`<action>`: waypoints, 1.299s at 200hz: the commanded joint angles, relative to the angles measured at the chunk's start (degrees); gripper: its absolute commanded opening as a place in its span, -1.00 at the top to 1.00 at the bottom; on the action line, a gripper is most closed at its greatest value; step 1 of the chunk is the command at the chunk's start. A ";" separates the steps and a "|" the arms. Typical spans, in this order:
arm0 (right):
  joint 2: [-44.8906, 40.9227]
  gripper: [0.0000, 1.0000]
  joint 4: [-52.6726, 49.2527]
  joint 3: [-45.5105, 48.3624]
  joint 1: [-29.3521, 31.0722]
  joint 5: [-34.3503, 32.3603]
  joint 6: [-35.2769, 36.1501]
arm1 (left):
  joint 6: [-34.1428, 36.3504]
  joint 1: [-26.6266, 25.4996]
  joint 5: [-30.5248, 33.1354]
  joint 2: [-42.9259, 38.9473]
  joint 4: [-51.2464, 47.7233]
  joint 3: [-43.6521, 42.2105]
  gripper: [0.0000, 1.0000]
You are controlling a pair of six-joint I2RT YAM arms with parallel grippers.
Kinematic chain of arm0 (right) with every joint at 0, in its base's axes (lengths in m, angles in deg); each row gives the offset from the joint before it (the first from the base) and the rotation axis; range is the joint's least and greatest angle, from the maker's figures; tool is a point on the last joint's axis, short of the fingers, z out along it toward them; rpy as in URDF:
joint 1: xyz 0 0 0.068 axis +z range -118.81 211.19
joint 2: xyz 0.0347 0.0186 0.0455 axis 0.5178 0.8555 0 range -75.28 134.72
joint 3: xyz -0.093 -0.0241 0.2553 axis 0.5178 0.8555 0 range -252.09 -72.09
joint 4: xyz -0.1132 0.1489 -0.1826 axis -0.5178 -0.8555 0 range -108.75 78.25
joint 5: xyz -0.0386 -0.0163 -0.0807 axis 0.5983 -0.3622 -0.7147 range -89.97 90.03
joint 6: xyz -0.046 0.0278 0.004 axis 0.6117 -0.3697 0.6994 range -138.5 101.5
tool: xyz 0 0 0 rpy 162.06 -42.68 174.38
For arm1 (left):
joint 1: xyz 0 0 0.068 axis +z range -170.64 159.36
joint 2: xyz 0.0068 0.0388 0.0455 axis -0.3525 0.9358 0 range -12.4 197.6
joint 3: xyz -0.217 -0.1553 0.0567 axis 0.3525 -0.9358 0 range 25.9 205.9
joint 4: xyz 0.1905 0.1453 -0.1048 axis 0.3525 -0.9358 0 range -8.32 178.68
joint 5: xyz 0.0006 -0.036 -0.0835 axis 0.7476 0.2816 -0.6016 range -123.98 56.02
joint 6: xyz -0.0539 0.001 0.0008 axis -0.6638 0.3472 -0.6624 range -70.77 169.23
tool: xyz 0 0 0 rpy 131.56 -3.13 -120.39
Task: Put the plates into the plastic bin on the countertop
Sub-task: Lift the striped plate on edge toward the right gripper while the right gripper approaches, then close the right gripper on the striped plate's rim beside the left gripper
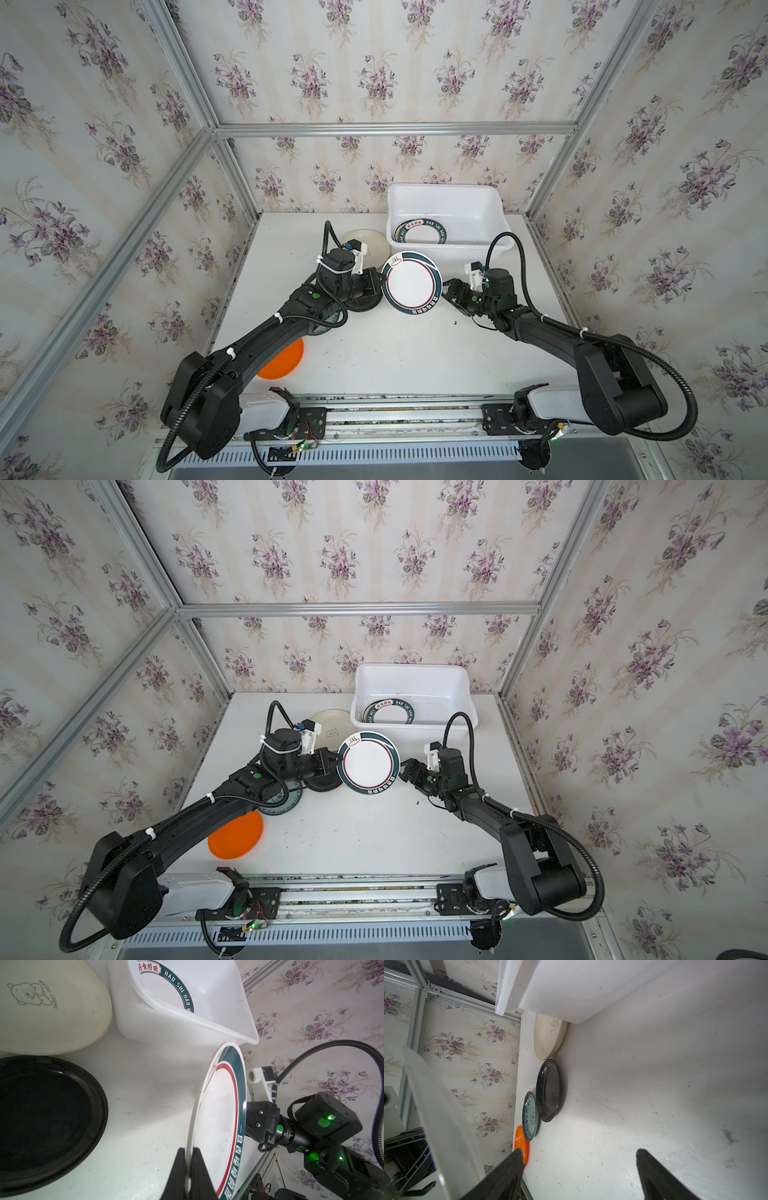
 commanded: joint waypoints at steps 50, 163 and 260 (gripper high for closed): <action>-5.30 -0.66 -0.14 -0.48 0.03 -2.24 0.79 | 1.47 -0.42 0.53 0.50 3.13 1.47 1.00; -12.07 -0.65 -0.91 -1.28 -0.42 0.90 0.81 | 1.74 0.05 -0.80 6.94 3.08 6.64 1.00; -5.27 0.98 6.94 -1.36 -0.42 2.33 -3.66 | -0.19 -0.83 -5.10 9.13 7.60 5.90 1.00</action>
